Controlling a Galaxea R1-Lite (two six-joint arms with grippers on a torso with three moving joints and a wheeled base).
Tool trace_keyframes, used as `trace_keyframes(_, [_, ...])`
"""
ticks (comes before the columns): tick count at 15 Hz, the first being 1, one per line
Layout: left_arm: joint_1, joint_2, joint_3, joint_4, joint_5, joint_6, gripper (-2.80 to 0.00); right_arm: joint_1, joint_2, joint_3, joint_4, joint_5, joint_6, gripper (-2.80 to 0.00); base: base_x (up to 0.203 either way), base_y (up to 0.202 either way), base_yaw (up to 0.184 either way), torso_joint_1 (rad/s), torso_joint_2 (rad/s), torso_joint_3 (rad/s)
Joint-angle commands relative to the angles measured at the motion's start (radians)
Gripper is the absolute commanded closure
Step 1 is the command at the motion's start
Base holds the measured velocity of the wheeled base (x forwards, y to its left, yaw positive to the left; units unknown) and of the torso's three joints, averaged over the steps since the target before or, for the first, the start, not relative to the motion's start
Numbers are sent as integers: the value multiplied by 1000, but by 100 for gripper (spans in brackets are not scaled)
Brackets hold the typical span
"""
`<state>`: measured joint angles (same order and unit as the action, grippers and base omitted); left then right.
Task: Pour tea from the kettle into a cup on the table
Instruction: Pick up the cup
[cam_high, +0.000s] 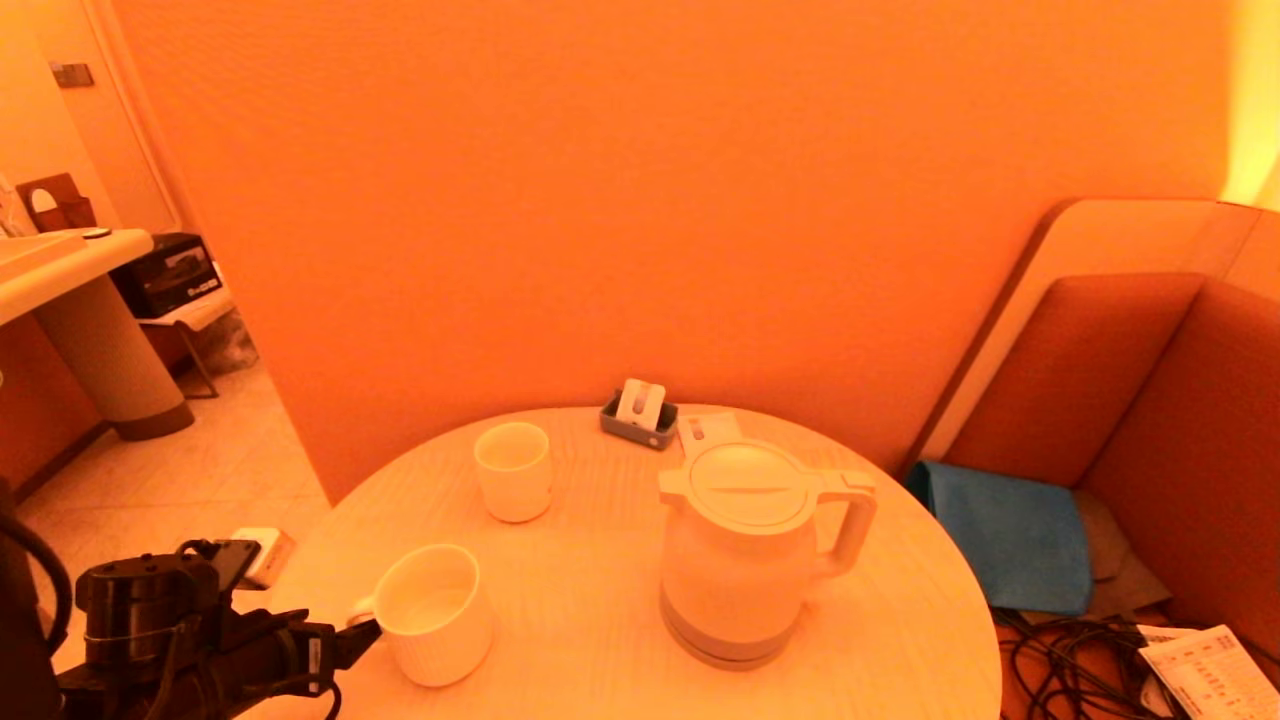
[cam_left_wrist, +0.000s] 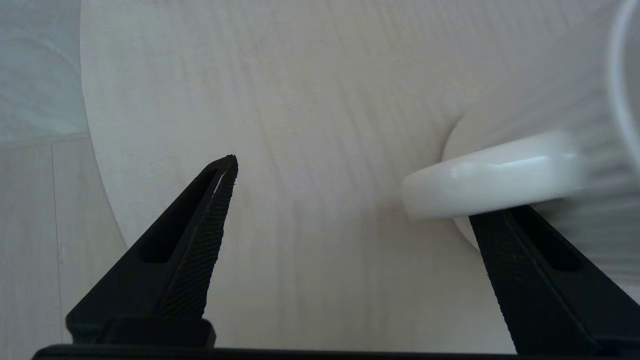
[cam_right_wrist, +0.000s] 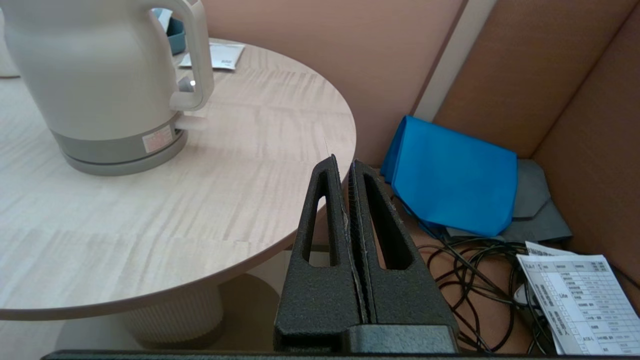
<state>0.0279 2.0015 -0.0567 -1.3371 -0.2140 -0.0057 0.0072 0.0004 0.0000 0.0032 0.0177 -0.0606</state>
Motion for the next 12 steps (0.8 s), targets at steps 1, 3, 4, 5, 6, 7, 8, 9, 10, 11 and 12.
trace_keyframes(1, [0, 144, 32, -141, -2, 3, -280, 0, 0, 0, 0, 1, -1, 0, 0, 0, 0, 0, 0, 0])
trace_keyframes(3, [0, 228, 50, -210, -2, 12, -280, 0, 0, 0, 0, -1, -1, 0, 0, 0, 0, 0, 0, 0])
trace_keyframes(4, [0, 226, 54, -223, -4, 12, -280, 0, 0, 0, 0, 1, -1, 0, 0, 0, 0, 0, 0, 0])
trace_keyframes(5, [0, 203, 56, -231, -7, 6, -280, 0, 0, 0, 0, 1, -1, 0, 0, 0, 0, 0, 0, 0])
trace_keyframes(6, [0, 193, 57, -233, -8, -2, -280, 0, 0, 0, 0, 1, -1, 0, 0, 0, 0, 0, 0, 0])
trace_keyframes(7, [0, 186, 57, -233, -8, -7, -280, 0, 0, 0, 0, 1, -1, 0, 0, 0, 0, 0, 0, 0])
trace_keyframes(8, [0, 181, 57, -233, -8, -17, -280, 0, 0, 0, 0, 1, -1, 0, 0, 0, 0, 0, 0, 0])
trace_keyframes(9, [0, 179, 57, -233, -8, -17, -280, 0, 0, 0, 0, 0, -1, 0, 0, 0, 0, 0, 0, 0])
trace_keyframes(10, [0, 171, 57, -233, -8, -17, -280, 0, 0, 0, 0, 1, -1, 0, 0, 0, 0, 0, 0, 0])
trace_keyframes(11, [0, 159, 57, -233, -8, -17, -280, 0, 0, 0, 0, 1, -1, 0, 0, 0, 0, 0, 0, 0])
trace_keyframes(12, [0, 155, 57, -233, -8, -17, -280, 0, 0, 0, 0, 0, -1, 0, 0, 0, 0, 0, 0, 0])
